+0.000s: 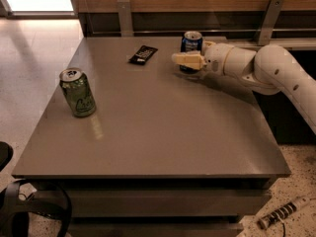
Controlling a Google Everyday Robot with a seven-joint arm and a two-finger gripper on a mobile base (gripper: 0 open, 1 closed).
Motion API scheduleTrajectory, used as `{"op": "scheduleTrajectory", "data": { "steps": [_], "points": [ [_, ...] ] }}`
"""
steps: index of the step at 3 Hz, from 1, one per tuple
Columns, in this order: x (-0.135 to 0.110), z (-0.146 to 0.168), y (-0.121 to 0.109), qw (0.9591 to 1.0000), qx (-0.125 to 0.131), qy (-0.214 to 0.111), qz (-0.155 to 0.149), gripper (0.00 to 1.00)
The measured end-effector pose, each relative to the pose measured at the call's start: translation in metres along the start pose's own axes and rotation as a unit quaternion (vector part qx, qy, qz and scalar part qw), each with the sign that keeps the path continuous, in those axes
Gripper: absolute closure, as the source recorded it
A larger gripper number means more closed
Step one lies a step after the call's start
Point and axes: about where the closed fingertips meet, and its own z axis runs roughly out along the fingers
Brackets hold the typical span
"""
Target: Move pepsi can near green can
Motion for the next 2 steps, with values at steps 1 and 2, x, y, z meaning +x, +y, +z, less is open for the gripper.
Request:
{"op": "scheduleTrajectory", "data": {
  "steps": [1,2],
  "points": [
    [0.0000,0.0021,0.0017,1.0000,-0.002,0.000,0.000,0.56],
    [-0.0002,0.0046,0.0037,1.0000,-0.004,0.000,0.000,0.78]
  ]
}}
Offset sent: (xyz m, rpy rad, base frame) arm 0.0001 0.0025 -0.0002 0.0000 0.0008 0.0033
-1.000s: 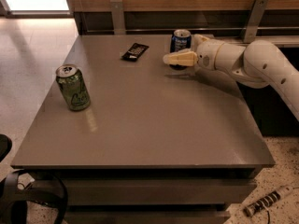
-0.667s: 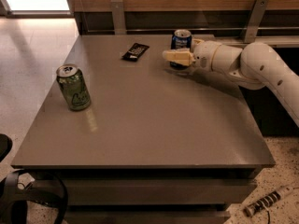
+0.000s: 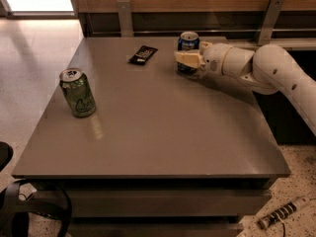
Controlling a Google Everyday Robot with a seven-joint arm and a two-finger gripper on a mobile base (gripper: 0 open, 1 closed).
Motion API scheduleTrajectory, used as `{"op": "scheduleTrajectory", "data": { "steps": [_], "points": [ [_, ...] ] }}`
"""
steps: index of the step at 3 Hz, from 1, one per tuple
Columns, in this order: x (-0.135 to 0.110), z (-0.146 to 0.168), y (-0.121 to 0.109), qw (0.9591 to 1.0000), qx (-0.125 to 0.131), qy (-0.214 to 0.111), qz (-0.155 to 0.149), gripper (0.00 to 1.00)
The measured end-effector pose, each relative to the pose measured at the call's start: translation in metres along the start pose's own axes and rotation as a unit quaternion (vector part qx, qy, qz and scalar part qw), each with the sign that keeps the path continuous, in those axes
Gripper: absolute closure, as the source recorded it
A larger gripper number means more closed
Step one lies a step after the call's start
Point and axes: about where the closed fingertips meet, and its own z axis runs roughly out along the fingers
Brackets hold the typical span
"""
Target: Move pepsi can near green can
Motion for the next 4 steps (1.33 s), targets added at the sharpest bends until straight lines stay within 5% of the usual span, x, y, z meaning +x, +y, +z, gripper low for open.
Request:
{"op": "scheduleTrajectory", "data": {
  "steps": [1,2,4],
  "points": [
    [0.000,0.003,0.003,1.0000,-0.003,0.000,0.000,1.00],
    [0.000,0.003,0.003,1.0000,-0.003,0.000,0.000,1.00],
    [-0.047,-0.018,0.035,0.9998,-0.008,0.009,-0.017,1.00]
  ]
}}
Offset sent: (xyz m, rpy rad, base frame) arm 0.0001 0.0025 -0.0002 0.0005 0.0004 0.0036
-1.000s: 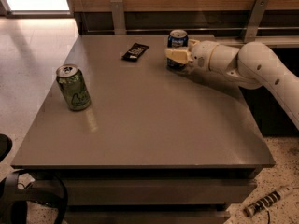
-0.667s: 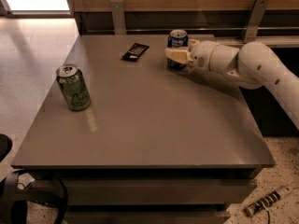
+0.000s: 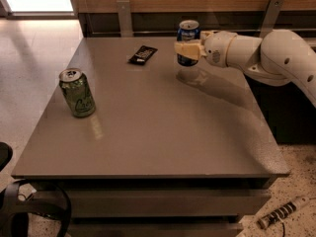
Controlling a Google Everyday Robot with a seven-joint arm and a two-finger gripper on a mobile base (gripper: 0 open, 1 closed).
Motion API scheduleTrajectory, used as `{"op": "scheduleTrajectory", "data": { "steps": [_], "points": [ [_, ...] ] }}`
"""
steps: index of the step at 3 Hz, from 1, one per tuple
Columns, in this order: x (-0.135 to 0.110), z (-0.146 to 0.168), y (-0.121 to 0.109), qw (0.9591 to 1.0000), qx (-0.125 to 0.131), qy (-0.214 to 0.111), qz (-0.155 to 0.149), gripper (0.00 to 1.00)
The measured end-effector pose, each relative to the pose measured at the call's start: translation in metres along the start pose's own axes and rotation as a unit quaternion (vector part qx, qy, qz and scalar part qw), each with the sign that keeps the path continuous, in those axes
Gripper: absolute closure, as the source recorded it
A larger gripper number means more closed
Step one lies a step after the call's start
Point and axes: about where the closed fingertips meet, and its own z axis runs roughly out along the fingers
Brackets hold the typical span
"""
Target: Move pepsi can near green can
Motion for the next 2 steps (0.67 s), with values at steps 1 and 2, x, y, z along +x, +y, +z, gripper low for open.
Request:
{"op": "scheduleTrajectory", "data": {
  "steps": [1,2],
  "points": [
    [-0.022,-0.009,0.050,0.9997,-0.012,-0.011,-0.019,1.00],
    [-0.014,0.001,0.122,0.9978,-0.058,-0.012,-0.029,1.00]
  ]
}}
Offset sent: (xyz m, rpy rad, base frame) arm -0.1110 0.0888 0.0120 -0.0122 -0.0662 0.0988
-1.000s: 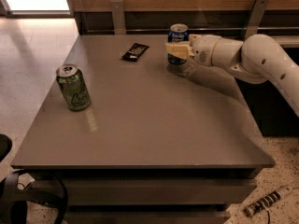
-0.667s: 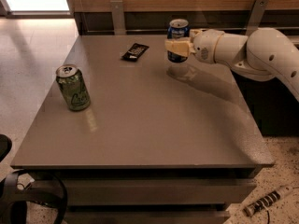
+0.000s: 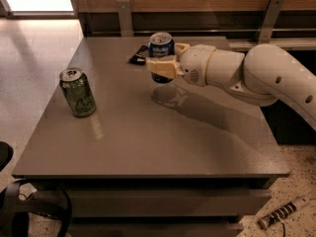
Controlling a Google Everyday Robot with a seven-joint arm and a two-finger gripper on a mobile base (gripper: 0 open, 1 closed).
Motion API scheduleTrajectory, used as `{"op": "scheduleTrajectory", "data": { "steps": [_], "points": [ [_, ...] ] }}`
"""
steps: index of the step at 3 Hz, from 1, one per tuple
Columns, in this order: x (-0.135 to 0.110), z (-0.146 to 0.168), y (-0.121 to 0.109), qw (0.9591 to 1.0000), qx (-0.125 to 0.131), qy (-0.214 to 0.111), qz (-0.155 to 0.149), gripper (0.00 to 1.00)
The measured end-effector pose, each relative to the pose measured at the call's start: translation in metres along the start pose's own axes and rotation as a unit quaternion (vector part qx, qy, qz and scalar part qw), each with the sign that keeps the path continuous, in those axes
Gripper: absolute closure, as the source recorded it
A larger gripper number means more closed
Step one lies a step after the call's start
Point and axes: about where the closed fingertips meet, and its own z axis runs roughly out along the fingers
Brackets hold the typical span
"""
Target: Move pepsi can near green can
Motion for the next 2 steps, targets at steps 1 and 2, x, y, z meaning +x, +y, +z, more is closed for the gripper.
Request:
{"op": "scheduleTrajectory", "data": {
  "steps": [1,2],
  "points": [
    [0.012,0.011,0.048,0.9983,-0.059,0.004,0.005,1.00],
    [0.023,0.016,0.093,0.9922,-0.121,-0.004,0.029,1.00]
  ]
}}
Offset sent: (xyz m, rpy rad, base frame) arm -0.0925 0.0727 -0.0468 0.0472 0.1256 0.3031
